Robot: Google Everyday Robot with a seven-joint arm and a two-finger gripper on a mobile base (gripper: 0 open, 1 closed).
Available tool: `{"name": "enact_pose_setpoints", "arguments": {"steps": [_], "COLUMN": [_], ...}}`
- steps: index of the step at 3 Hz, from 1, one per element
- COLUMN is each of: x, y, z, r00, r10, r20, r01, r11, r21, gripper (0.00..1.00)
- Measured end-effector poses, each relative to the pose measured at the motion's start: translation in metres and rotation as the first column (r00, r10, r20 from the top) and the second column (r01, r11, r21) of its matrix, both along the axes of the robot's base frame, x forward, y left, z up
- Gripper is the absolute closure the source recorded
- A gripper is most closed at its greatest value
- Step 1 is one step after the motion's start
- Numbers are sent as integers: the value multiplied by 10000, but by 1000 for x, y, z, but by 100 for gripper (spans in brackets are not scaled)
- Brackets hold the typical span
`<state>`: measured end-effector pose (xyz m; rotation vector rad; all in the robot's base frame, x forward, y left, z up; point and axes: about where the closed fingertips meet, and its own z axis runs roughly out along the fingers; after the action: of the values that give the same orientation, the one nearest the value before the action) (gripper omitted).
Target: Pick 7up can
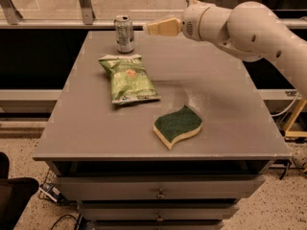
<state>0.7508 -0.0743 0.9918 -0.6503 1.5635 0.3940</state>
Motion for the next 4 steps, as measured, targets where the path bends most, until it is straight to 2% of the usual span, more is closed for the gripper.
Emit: {"name": "enact_pose_setpoints", "arguments": {"steps": [1,2,4], "x": [9,12,52], "y": [26,30,54], "z": [4,3,-34], "r00": [9990,9984,9883], "r10": [421,551,1456], "r20": [167,120,-464], "r01": [-434,-559,-1407], "r11": [9956,9948,9855], "r21": [832,851,953], "gripper": [0,0,0]}}
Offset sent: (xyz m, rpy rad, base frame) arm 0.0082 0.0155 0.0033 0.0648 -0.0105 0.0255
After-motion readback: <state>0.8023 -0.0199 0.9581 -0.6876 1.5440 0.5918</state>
